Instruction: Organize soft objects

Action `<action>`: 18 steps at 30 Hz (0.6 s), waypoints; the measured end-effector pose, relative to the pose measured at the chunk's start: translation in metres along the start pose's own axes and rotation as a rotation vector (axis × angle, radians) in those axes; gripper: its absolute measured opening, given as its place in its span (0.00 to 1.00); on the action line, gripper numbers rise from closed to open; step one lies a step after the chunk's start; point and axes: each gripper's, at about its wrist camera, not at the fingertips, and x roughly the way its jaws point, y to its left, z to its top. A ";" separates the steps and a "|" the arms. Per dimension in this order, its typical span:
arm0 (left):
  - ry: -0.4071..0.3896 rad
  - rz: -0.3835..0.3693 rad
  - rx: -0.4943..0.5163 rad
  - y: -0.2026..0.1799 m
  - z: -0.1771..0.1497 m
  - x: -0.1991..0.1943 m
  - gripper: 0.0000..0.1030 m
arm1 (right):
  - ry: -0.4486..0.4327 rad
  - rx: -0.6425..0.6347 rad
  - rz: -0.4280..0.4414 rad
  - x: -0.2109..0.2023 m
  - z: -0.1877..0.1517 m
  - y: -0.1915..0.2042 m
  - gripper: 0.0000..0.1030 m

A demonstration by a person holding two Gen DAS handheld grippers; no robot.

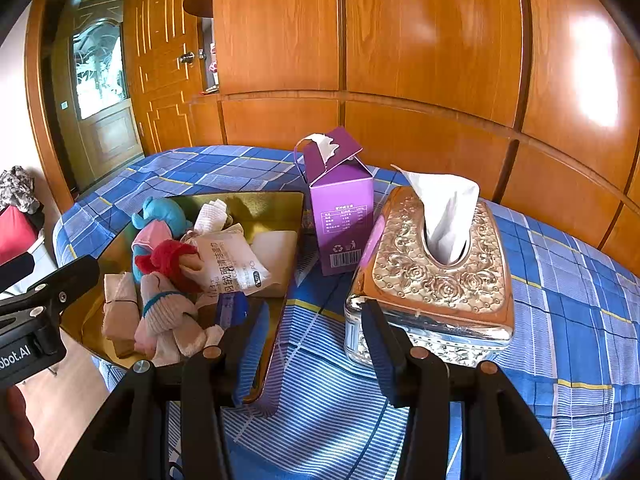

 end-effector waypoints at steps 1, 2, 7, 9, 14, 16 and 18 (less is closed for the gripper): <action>0.000 -0.001 0.000 0.000 0.000 0.000 1.00 | 0.000 0.000 0.000 0.000 0.000 0.000 0.47; 0.000 0.000 0.001 0.000 0.000 0.000 1.00 | 0.001 -0.001 0.001 0.000 0.000 0.000 0.47; 0.001 -0.001 0.003 0.000 -0.001 0.000 1.00 | 0.001 -0.001 0.001 0.000 0.000 0.000 0.47; 0.001 -0.002 0.002 -0.001 -0.001 0.000 1.00 | 0.003 -0.003 0.002 0.000 0.000 0.001 0.47; 0.002 -0.005 0.010 -0.001 -0.001 0.001 1.00 | 0.003 -0.004 0.001 0.000 0.000 0.001 0.47; 0.002 -0.005 0.011 -0.001 -0.001 0.001 1.00 | 0.003 -0.004 0.002 0.000 0.000 0.001 0.47; 0.002 -0.008 0.009 -0.001 -0.001 0.001 1.00 | 0.003 -0.004 0.001 0.000 0.000 0.001 0.47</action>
